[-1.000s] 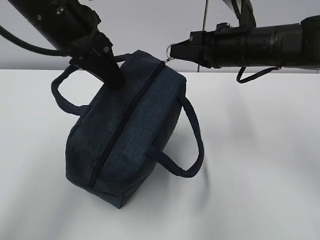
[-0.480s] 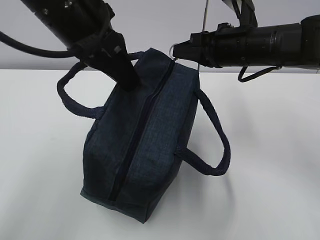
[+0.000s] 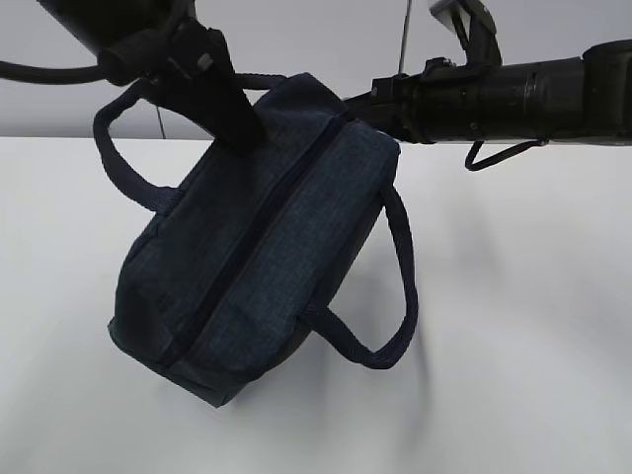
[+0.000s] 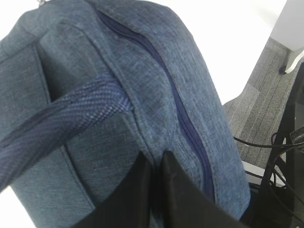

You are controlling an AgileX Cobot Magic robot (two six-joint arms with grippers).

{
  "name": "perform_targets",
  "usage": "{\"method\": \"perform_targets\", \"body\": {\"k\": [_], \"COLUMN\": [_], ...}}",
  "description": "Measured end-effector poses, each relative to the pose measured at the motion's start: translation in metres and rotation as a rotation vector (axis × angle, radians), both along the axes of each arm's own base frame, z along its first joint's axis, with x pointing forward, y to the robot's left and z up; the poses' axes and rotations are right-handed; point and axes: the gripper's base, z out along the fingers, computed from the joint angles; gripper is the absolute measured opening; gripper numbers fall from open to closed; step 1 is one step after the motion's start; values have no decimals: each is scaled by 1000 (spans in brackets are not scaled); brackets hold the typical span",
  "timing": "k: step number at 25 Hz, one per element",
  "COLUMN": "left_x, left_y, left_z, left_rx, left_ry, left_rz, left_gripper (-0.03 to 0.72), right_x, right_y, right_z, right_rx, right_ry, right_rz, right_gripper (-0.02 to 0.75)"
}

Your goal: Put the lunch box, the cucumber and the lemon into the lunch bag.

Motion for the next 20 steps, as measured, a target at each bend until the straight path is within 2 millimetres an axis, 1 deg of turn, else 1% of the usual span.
{"method": "perform_targets", "body": {"k": [5, 8, 20], "left_x": [-5, -6, -6], "left_y": [3, 3, 5], "left_z": [9, 10, 9], "left_rx": [-12, -15, 10], "left_ry": [-21, -22, -26], "left_rz": [-1, -1, -4], "left_gripper": [-4, -4, -4], "right_x": [3, 3, 4], "right_y": [2, 3, 3], "right_z": [-9, -13, -12], "right_rx": [13, 17, 22], "right_ry": [21, 33, 27], "right_rz": [14, 24, 21], "right_gripper": [0, 0, 0]}}
